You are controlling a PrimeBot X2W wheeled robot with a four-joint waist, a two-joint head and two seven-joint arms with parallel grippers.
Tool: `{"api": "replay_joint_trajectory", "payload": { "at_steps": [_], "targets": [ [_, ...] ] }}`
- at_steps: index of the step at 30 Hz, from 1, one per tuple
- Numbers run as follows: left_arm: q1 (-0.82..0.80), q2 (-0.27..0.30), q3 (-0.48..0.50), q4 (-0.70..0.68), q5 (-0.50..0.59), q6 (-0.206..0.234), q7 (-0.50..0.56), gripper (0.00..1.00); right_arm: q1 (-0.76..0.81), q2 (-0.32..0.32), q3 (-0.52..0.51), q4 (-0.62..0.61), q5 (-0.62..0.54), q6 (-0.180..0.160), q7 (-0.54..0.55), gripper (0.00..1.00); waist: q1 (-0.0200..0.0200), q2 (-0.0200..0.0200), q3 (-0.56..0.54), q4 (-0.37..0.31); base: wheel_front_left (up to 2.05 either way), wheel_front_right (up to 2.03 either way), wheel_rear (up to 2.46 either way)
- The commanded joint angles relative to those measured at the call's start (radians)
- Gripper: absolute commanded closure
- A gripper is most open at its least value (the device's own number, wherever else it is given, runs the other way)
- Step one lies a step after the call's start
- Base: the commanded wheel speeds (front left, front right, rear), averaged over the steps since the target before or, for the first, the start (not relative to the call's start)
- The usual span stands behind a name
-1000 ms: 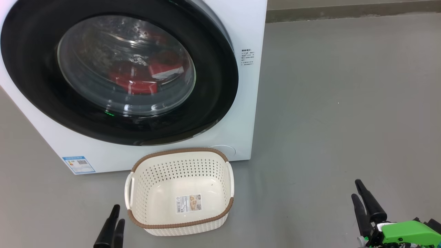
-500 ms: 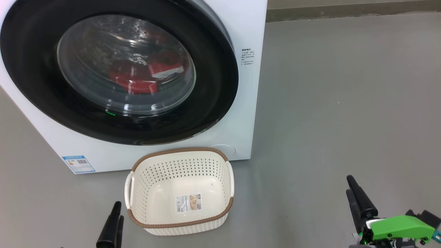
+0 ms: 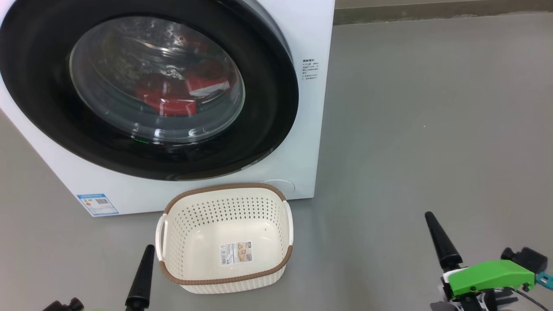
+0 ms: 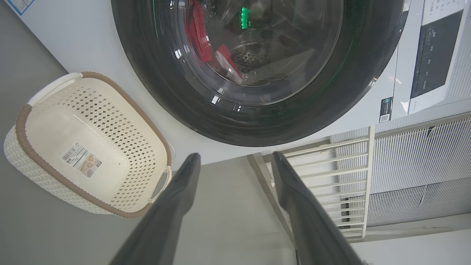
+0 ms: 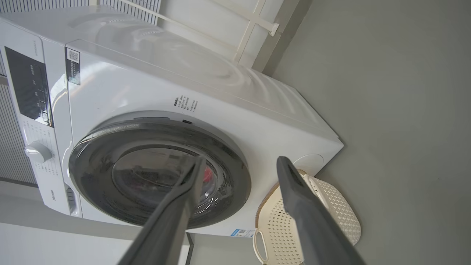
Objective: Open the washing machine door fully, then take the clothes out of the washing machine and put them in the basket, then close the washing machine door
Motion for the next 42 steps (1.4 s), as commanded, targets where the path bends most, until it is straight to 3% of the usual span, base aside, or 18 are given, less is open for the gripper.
{"api": "replay_joint_trajectory", "payload": {
  "at_steps": [1,16,42],
  "targets": [
    [-0.039,0.014,0.009,-0.033,0.031,-0.003,-0.008,0.0,-0.05,-0.01,0.014,-0.029,-0.029,0.0,-0.009,0.0,-0.0002,0.0,0.0,0.0,0.0,0.0,0.0],
    [-0.041,0.016,0.008,-0.075,0.237,0.007,-0.051,0.0,-0.073,-0.009,0.049,-0.046,-0.249,0.0,-0.049,0.0,-0.0002,0.0,0.001,-0.001,0.0,0.0,0.0],
    [-0.062,0.019,0.001,-0.114,0.526,0.018,-0.122,0.0,-0.129,-0.02,0.127,-0.064,-0.532,0.0,-0.116,0.0,-0.0002,0.0,0.017,-0.006,0.0,0.0,0.0]
  ]
}}
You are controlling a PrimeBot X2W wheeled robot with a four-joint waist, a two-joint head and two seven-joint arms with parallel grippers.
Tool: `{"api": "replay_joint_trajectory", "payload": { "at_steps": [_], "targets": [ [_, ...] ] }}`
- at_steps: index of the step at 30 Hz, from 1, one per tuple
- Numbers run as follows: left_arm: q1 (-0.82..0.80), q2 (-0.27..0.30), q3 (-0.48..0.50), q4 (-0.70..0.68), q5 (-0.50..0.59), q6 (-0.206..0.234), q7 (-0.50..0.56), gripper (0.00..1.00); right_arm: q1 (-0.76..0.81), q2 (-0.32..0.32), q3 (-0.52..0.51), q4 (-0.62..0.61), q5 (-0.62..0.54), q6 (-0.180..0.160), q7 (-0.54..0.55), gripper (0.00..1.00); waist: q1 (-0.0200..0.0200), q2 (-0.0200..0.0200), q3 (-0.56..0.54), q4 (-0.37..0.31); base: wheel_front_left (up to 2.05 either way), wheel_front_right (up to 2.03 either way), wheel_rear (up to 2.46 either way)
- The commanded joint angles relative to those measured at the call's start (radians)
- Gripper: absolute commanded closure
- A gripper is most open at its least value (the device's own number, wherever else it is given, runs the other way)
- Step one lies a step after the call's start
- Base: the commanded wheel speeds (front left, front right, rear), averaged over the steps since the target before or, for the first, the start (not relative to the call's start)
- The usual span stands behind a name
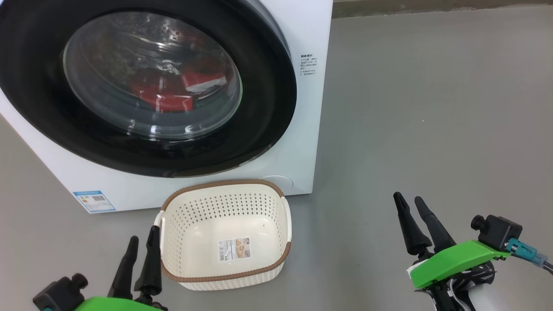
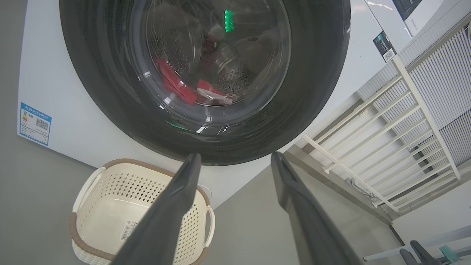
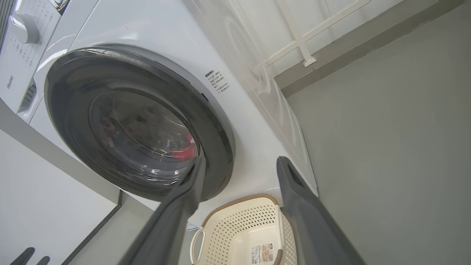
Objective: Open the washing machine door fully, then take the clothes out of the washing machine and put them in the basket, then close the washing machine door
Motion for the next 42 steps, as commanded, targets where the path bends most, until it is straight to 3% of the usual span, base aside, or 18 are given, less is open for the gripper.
{"api": "replay_joint_trajectory", "payload": {
  "at_steps": [1,42],
  "targets": [
    [-0.041,0.018,0.018,-0.036,0.036,0.006,-0.013,0.0,-0.056,-0.008,0.017,-0.031,-0.038,0.0,-0.013,0.0,-0.0001,-0.0001,0.002,-0.001,0.0,0.0,0.0],
    [-0.03,0.025,0.033,-0.097,0.527,0.011,-0.133,0.0,-0.093,-0.002,0.057,-0.074,-0.566,-0.001,-0.125,0.0,-0.0001,-0.0001,-0.01,0.012,0.0,0.0,0.0]
  ]
}}
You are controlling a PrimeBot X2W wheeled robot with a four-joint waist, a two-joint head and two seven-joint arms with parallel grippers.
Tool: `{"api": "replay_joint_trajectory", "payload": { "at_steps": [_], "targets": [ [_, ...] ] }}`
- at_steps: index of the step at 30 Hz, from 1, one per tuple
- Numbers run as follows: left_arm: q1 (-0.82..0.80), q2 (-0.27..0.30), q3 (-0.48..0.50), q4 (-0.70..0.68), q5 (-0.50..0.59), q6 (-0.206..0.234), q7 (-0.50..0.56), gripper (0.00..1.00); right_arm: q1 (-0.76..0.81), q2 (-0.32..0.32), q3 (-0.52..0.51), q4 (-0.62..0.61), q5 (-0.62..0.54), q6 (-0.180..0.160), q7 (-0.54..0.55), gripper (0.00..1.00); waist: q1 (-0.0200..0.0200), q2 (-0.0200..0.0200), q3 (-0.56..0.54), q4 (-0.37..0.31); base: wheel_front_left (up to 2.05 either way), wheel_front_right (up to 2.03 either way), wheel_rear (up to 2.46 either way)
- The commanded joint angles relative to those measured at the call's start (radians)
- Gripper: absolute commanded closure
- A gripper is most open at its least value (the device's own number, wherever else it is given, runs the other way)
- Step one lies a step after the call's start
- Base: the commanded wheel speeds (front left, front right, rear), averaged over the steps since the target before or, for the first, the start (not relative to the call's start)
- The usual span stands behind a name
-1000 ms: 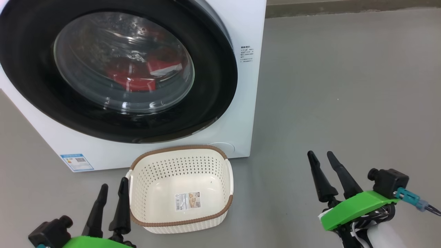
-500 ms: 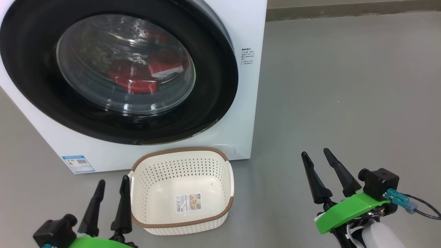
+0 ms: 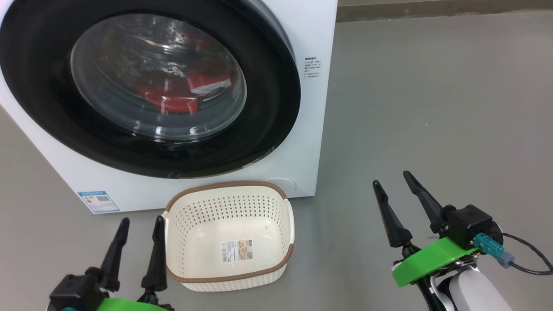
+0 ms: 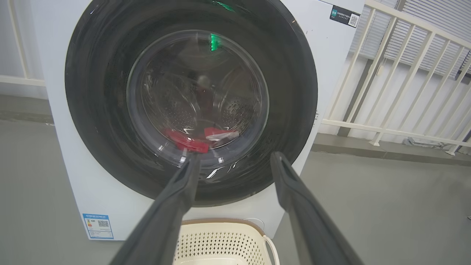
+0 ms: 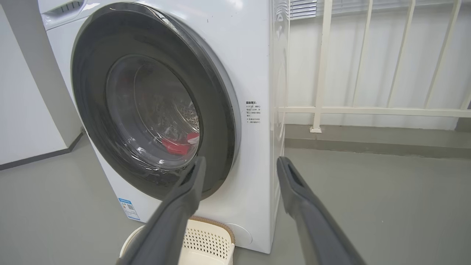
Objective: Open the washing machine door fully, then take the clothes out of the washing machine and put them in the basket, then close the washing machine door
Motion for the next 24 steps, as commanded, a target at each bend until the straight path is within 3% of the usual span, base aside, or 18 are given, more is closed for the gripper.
{"api": "replay_joint_trajectory", "payload": {
  "at_steps": [1,9,20,21,22,23,24],
  "targets": [
    [-0.029,0.017,0.032,-0.037,0.042,0.005,-0.018,0.0,-0.049,0.001,0.026,-0.031,-0.037,-0.001,-0.016,0.0,-0.0001,0.0,0.002,0.0,0.0,0.0,0.0],
    [-0.034,0.018,0.032,-0.047,0.12,0.005,-0.038,0.0,-0.057,0.003,0.037,-0.04,-0.118,-0.001,-0.035,0.0,-0.0001,0.0,0.006,0.002,0.0,0.0,0.0],
    [-0.04,0.018,0.027,-0.05,0.122,0.007,-0.038,0.0,-0.057,0.005,0.031,-0.048,-0.115,-0.001,-0.035,0.0,-0.0001,0.0,0.018,0.015,0.0,0.0,0.0],
    [-0.041,0.018,0.027,-0.05,0.121,0.007,-0.038,0.0,-0.058,0.006,0.031,-0.049,-0.115,-0.001,-0.035,0.11,-0.0001,0.0,0.02,0.016,0.0,0.0,0.0],
    [-0.041,0.018,0.026,-0.051,0.121,0.007,-0.038,0.0,-0.059,0.006,0.03,-0.05,-0.116,-0.001,-0.035,0.59,-0.0001,0.0,0.023,0.017,0.0,0.0,0.0],
    [-0.042,0.018,0.026,-0.052,0.121,0.008,-0.038,0.0,-0.06,0.006,0.031,-0.05,-0.114,-0.001,-0.035,1.0,-0.0001,0.0,0.026,0.018,0.0,0.0,0.0],
    [-0.044,0.018,0.025,-0.054,0.12,0.008,-0.038,0.0,-0.062,0.006,0.036,-0.045,-0.108,-0.001,-0.035,1.0,-0.0001,0.0,0.031,0.02,0.0,0.0,0.0]
  ]
}}
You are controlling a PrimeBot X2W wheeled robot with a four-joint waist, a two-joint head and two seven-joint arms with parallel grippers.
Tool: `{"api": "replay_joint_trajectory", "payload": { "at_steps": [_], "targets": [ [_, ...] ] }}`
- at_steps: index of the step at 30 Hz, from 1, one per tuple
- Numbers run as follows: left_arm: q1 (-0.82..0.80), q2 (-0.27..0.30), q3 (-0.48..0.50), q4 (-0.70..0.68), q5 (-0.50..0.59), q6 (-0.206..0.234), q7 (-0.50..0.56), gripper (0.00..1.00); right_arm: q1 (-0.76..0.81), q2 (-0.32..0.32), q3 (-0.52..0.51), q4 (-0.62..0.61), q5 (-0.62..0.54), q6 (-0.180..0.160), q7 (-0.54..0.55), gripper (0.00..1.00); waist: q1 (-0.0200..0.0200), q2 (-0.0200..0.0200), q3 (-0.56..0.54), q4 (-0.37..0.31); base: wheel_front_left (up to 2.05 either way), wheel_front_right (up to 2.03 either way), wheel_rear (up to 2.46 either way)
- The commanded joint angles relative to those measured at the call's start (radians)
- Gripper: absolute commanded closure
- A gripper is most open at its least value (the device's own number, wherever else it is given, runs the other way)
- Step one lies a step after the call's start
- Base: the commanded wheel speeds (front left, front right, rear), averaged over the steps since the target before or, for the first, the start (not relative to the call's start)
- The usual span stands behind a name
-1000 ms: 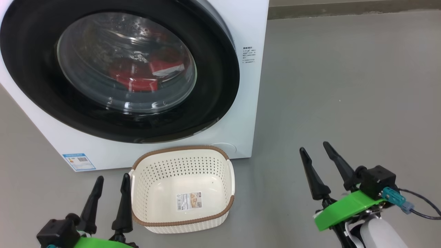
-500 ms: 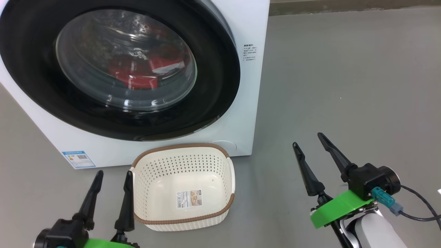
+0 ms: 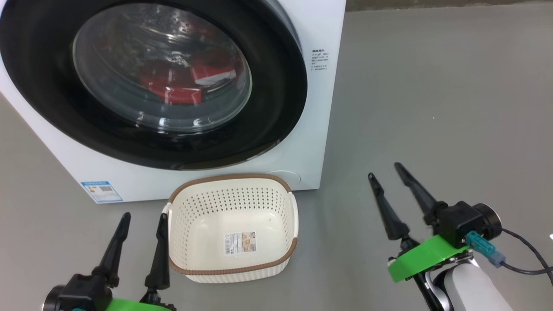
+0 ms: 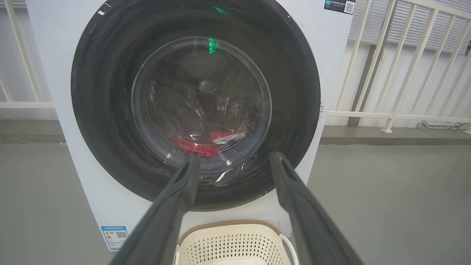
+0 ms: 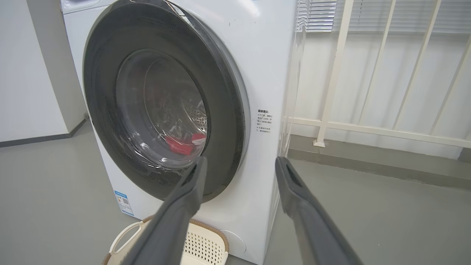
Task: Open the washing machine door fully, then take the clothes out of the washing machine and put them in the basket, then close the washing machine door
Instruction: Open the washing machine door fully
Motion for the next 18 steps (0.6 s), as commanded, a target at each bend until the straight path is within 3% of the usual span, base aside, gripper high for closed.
{"api": "replay_joint_trajectory", "payload": {
  "at_steps": [1,18],
  "targets": [
    [-0.046,0.015,0.028,-0.033,0.005,0.008,-0.012,0.0,-0.044,0.005,0.027,-0.022,0.015,-0.001,-0.009,1.0,-0.0001,0.0,0.011,0.003,0.0,0.0,0.0],
    [-0.135,0.015,-0.031,-0.083,-0.008,0.032,-0.012,0.0,-0.282,-0.005,0.015,0.045,0.701,-0.001,-0.009,1.0,-0.0001,0.0,0.191,0.058,0.0,0.0,0.0]
  ]
}}
